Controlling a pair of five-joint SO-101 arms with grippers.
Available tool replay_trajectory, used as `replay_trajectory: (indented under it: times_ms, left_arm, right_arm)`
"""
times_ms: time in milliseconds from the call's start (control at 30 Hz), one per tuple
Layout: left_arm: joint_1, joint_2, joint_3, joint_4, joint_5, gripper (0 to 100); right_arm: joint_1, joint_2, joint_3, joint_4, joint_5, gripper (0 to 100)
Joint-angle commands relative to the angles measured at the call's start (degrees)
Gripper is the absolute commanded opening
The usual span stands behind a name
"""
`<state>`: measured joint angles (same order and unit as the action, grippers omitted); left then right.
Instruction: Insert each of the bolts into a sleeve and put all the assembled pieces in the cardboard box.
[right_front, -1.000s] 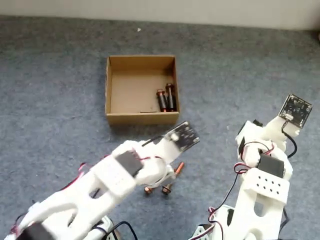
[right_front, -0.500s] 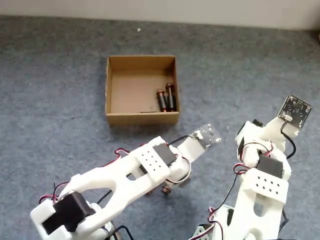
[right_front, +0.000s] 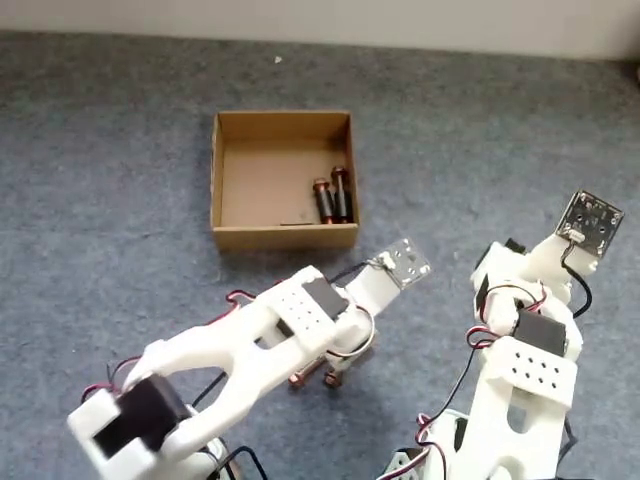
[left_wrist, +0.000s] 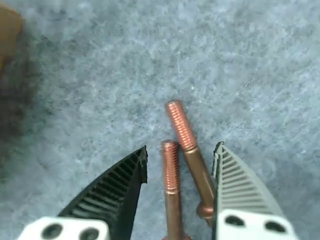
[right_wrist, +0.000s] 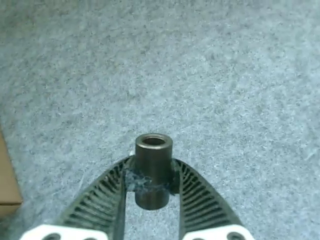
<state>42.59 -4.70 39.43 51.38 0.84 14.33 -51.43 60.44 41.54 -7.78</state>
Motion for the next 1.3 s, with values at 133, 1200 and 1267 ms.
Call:
replay_trajectory:
  times_ms: [133, 1200, 1267]
  left_arm:
    - [-2.6, 11.8, -12.0, 3.3, 2.3, 23]
    - [-30.4, -24.4, 3.8, 8.3, -24.0, 23]
    - [-28.1, -24.1, 4.5, 8.4, -22.2, 23]
  right_arm:
    - [0.7, -1.3, -0.6, -1.5, -0.2, 0.5]
    - [0.4, -1.3, -0.6, -1.4, -0.2, 0.6]
    - [0.4, -1.3, -0.6, -1.4, -0.2, 0.6]
